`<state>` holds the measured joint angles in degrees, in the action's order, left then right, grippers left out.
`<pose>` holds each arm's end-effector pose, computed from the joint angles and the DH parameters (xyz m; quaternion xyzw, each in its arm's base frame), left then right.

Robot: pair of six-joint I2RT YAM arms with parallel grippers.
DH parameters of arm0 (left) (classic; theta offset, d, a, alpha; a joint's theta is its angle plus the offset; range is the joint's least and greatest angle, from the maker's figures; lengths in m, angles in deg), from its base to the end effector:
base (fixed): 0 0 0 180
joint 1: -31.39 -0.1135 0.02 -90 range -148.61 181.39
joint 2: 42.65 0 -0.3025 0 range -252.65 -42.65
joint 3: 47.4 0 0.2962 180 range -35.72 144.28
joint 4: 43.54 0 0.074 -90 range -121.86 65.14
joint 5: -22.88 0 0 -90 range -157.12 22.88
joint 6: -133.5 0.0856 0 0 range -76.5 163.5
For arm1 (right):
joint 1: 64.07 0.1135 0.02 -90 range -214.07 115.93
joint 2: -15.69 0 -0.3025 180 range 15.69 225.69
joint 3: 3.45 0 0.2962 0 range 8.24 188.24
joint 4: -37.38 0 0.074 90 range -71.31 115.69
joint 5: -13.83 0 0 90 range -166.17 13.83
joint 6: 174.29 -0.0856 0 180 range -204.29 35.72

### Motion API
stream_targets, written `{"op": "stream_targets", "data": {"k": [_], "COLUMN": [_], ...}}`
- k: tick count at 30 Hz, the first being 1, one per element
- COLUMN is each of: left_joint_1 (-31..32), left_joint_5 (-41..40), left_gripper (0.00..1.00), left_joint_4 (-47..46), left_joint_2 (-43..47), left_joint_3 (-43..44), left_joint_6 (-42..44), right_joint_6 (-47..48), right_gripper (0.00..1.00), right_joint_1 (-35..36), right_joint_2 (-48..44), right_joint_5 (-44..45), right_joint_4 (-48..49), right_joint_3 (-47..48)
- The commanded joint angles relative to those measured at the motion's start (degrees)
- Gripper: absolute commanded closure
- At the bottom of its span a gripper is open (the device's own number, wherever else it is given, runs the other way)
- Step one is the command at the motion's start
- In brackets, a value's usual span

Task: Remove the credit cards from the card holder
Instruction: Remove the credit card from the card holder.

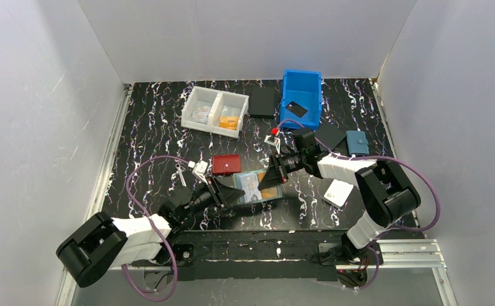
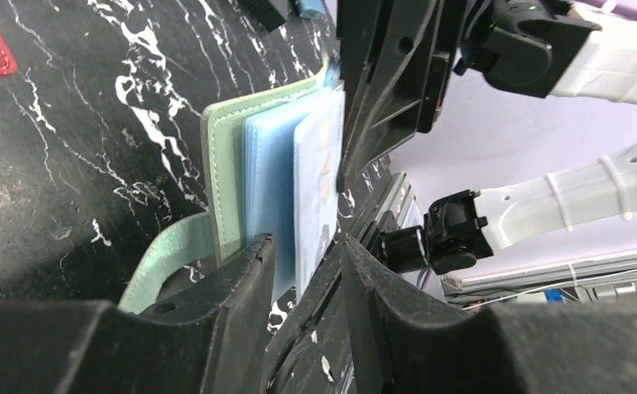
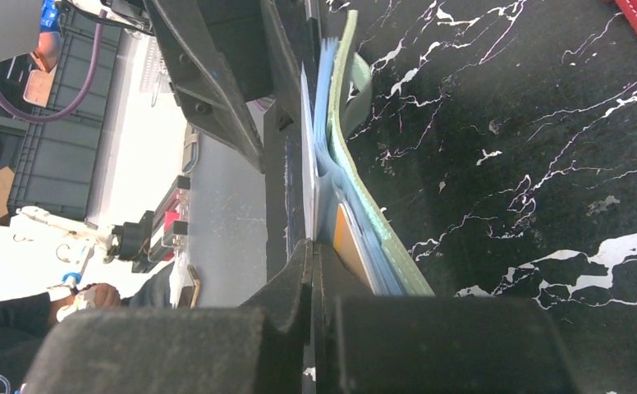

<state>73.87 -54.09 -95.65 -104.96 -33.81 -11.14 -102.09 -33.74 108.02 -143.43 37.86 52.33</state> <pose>0.1580 -0.1709 0.1681 0.0099 0.6864 -0.5935 0.4202 0.2681 0.2483 0.1763 -0.3306 0.7103 0.6047 0.1435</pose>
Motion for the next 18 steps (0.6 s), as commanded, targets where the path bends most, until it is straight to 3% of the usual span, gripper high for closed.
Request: {"op": "stream_targets", "data": {"k": [1, 2, 5, 7, 11, 18], "left_joint_1": [-0.2, -0.2, -0.3, -0.2, -0.7, -1.9], "left_joint_5": [1.8, 2.2, 3.1, 3.5, 3.6, 3.1], "left_gripper": [0.66, 0.68, 0.9, 1.0, 1.0, 1.0], "left_joint_4": [-0.4, -0.6, -3.2, -6.5, -10.6, -11.1], "left_joint_2": [-3.1, -4.2, -7.0, -8.9, -10.6, -7.9], "left_joint_3": [2.6, 3.0, 3.9, 3.6, 2.1, -0.6], "left_joint_6": [0.4, 0.3, -0.4, -1.0, -2.3, -2.5], "right_joint_6": [1.0, 1.0, 1.0, 1.4, 5.3, 5.5], "right_gripper": [0.99, 0.99, 0.99, 0.99, 0.99, 0.99], "right_joint_1": [-0.3, -0.3, -0.3, -0.3, -0.8, -1.7], "right_joint_2": [0.3, 0.3, 0.4, 0.6, 1.1, 1.4], "right_joint_5": [-1.1, -1.1, -0.9, -0.1, 2.8, 3.1], "right_joint_4": [0.1, 0.1, -0.1, -0.8, -5.9, -6.2], "right_joint_3": [2.1, 2.1, 2.1, 2.3, 3.6, 3.5]}}
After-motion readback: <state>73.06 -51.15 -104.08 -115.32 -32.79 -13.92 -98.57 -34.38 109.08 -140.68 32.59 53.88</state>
